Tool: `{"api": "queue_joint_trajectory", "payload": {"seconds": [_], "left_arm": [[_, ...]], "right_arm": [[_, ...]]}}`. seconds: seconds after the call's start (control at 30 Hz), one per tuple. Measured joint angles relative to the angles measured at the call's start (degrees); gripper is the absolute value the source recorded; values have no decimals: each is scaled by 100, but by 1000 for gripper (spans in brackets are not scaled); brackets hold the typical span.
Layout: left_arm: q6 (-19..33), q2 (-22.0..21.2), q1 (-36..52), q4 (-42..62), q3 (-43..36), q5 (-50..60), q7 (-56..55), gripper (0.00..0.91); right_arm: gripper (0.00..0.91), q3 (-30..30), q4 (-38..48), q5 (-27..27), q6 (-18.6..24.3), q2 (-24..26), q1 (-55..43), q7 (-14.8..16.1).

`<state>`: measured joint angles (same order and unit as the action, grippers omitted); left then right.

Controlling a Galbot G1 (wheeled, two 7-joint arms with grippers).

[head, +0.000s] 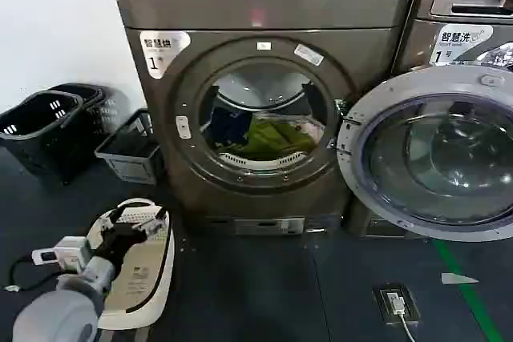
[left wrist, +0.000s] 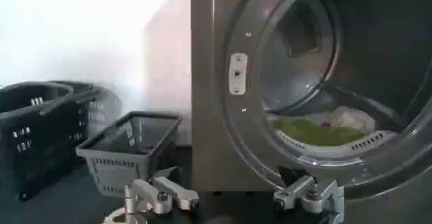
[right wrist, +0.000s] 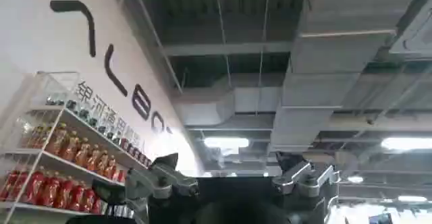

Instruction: Grasp the clothes from the dryer.

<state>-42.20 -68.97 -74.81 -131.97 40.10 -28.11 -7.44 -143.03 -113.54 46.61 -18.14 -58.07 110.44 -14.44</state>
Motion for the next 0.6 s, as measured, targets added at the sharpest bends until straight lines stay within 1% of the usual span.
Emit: {"api": "queue_joint_trajectory", "payload": {"seconds": [0.17,0.6], "left_arm": [[0,0,19,18,-31,-6,-1,907],[0,2,53,38,-66,-8,-5,907]], "right_arm": [[907,61,-46,-26,26,-39,-42,160],[907,67,-43,-56,139,-31,-41,322]]}}
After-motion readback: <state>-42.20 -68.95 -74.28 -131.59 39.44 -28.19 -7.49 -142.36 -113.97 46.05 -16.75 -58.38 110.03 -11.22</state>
